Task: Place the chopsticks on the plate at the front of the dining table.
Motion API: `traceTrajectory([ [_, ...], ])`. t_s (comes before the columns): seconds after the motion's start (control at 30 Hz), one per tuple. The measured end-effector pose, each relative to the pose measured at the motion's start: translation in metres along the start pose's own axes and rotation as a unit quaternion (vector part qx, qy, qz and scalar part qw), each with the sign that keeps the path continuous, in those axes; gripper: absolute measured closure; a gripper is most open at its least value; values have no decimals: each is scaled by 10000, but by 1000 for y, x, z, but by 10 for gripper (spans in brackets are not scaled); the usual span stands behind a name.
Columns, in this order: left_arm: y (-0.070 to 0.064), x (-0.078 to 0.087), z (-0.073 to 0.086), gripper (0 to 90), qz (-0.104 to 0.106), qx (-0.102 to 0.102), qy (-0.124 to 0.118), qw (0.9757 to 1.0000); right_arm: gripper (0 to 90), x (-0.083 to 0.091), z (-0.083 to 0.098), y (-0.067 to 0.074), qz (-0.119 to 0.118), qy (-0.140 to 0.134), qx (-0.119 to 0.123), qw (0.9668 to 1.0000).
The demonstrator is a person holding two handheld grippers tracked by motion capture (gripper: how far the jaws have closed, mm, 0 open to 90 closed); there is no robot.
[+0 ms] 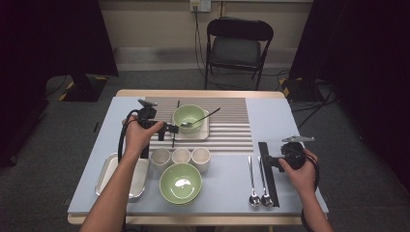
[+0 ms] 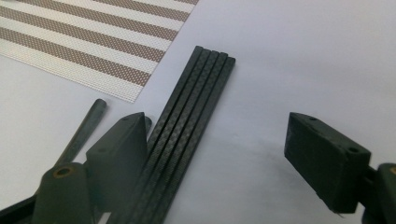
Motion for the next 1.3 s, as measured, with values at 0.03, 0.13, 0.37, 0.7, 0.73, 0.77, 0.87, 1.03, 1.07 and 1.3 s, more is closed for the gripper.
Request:
traceTrajectory([
  [0.03,0,0,0,323,-16,-14,6,10000,215,0,0,0,5,7,-12,10000],
  [0.13,2,1,-1,323,-57,-7,-28,10000,239,1,1,-2,47,51,-5,10000],
  [0.37,3,3,-1,324,-17,-12,-9,10000,374,2,4,-7,124,207,20,9997],
  [0.7,6,3,-1,327,-98,2,-8,10000,396,0,6,-7,109,260,-24,9996],
  [0.73,6,3,-1,328,-98,-4,-12,10000,391,0,6,-7,99,266,-12,9996],
  [0.77,6,3,-1,327,-93,3,-6,10000,389,0,6,-7,79,269,-38,9996],
  [0.87,6,2,-1,328,-66,34,-3,10000,383,0,6,-7,114,230,-31,9997],
  [1.03,7,2,-2,328,-57,56,-13,10000,385,-1,6,-7,80,236,-71,9997],
  [1.07,7,2,-2,328,-56,37,-6,10000,380,-1,7,-6,44,260,-81,9996],
  [1.3,6,1,-1,328,-55,16,-3,10000,429,-2,7,-6,69,268,-28,9996],
])
Point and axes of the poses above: each handheld gripper's, and its own axes: x roughly backward along the jaws, z roughly out of its underside, y roughly to its left, the point moved 6 cm from there along -x, roughly forward along the jaws, and after that the axes turned 13 degrees about -y, right-handed, at the moved point
